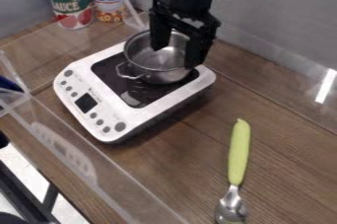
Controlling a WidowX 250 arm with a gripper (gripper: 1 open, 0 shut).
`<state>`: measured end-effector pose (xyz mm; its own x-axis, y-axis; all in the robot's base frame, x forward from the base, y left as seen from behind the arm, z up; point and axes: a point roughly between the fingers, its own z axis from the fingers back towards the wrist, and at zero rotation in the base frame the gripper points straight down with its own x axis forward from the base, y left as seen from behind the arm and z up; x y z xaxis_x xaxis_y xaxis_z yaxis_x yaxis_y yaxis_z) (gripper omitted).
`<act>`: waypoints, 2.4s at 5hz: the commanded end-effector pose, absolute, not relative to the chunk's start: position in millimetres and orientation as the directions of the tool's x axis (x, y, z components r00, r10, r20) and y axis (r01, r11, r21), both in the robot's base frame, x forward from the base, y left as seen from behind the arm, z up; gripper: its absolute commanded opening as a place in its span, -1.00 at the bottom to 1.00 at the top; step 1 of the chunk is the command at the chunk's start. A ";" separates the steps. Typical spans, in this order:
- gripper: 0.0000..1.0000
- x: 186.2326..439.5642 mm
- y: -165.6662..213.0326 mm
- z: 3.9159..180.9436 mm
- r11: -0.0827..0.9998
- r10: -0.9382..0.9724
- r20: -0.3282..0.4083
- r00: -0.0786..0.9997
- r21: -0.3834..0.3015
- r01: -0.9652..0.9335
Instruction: Remove silver pot from the white and black stove top and place it on the table
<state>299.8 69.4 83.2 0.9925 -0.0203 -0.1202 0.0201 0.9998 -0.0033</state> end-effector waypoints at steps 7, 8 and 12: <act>1.00 292.3 59.7 105.2 0.999 -0.027 -0.089 0.996 -0.049 0.023; 1.00 291.4 57.9 106.4 0.998 -0.029 -0.092 0.995 -0.053 0.024; 1.00 294.1 57.3 98.8 0.997 -0.043 -0.104 0.994 -0.063 0.037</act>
